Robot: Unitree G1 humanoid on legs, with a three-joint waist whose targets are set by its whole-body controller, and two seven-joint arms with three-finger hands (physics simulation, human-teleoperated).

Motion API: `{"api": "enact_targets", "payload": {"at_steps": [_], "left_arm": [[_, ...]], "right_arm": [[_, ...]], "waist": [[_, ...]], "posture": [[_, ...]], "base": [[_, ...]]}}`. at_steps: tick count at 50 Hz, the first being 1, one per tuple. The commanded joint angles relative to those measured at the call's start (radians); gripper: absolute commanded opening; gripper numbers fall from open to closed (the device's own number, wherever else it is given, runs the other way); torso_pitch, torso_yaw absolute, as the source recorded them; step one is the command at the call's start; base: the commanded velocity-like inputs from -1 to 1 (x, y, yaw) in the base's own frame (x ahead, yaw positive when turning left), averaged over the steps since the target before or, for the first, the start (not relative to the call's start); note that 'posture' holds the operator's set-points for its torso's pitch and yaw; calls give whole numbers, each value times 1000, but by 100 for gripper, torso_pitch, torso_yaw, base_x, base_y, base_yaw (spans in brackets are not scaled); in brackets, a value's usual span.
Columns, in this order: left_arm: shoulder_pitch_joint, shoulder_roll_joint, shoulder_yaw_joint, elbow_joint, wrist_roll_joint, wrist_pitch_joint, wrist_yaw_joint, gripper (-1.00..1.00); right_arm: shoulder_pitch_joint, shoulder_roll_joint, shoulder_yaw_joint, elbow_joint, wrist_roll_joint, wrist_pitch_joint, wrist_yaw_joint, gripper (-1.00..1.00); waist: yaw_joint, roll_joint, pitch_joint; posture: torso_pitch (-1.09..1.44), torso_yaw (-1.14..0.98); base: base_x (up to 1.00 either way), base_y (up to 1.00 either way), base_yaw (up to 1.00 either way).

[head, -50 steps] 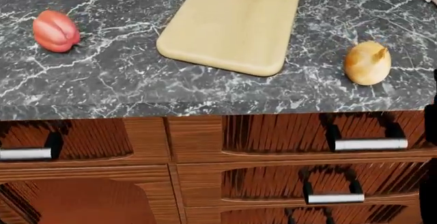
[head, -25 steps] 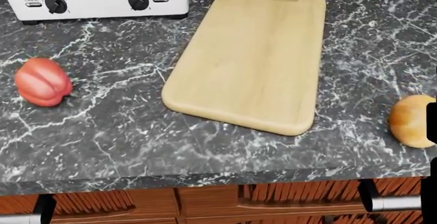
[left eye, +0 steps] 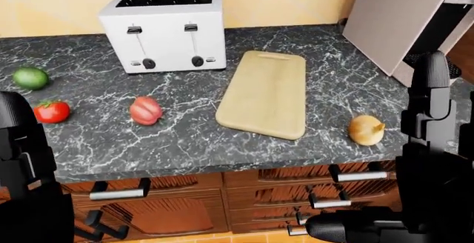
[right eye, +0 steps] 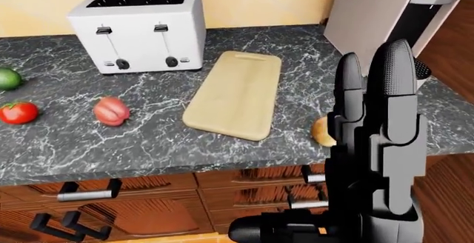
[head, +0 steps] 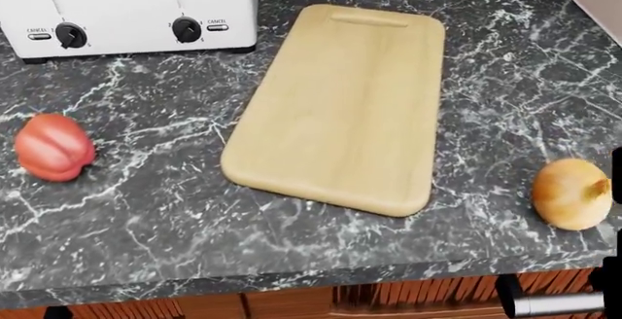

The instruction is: Place the avocado, onion, tomato and bell pepper on the cutting board.

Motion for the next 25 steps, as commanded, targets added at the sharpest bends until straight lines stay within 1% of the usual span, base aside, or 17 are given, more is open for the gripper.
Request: {"api": "enact_targets", "payload": {"at_steps": [1,3,4,5,6,7,8,10,14,15,17,18,19,20,21,24,25], "left_arm": [[0,3,4,-25,5,-15,-4,100],[-1,3,6,-25,3,-14,-4,100],[0,2,6,-25,4,-15,-5,100],[-1,1,6,-25,5,-14,-5,100],[-2,0,5,-25,6,-12,-5,100],[-2,0,4,-25,7,-13,-6,100],[-2,-1,4,-25,7,-12,-6,100],[-1,-1,2,-25,9,-14,-6,100],[-2,-3,1,-25,10,-13,-7,100],[-3,-3,1,-25,10,-12,-7,100],[-3,-3,1,-25,10,-11,-8,100],[-3,-3,2,-25,10,-11,-8,100],[-2,-2,2,-25,8,-14,-7,100],[-3,-3,3,-25,8,-12,-7,100],[-2,-3,3,-25,9,-12,-7,100],[-2,-2,4,-25,8,-13,-7,100],[-1,-2,4,-25,9,-14,-7,100]], "right_arm": [[-6,-2,-4,-24,2,-12,-5,100],[-6,-2,-1,-24,2,-12,-5,100],[-6,-2,-1,-24,1,-12,-5,100],[-6,-3,-1,-24,1,-11,-5,100],[-7,-3,-2,-24,3,-11,-5,100],[-7,-3,-2,-24,1,-10,-5,100],[-7,-3,-4,-24,4,-10,-5,100],[-7,-3,-5,-24,4,-11,-4,100],[-7,-2,-4,-24,3,-9,-4,100],[-7,-2,-4,-24,2,-10,-4,100],[-7,-2,-5,-24,3,-9,-4,100],[-7,-2,-4,-24,4,-9,-4,100],[-8,-2,-5,-24,3,-6,-4,100],[-9,-2,-6,-24,6,-4,-5,100],[-9,-2,-5,-24,6,-3,-5,100],[-8,-2,-6,-24,9,-4,-4,100],[-5,-3,-2,-24,15,-8,-3,100]], "waist": [[-2,3,2],[-1,-27,-2],[-2,-49,-11],[-6,-84,-28],[-18,-46,-21],[-15,-52,-12],[-18,-53,-11],[-19,-43,-18],[-16,-15,-4],[-17,-5,-3],[-20,25,-5],[-21,49,-10],[-26,77,-16],[-26,48,-26],[-29,37,-27],[-23,5,-42],[-22,-1,-45]], "posture": [[0,0],[0,0],[0,0],[0,0],[0,0],[0,0],[0,0],[0,0],[0,0],[0,0],[0,0],[0,0],[0,0],[0,0],[0,0],[0,0],[0,0]], "base": [[14,0,0],[15,0,0],[15,0,0],[14,0,0],[15,0,0],[14,0,0],[14,0,0],[14,0,0],[15,0,0],[15,0,0],[14,0,0],[15,0,0],[1,0,0],[0,0,0],[0,0,0],[0,0,0],[0,0,0]]}}
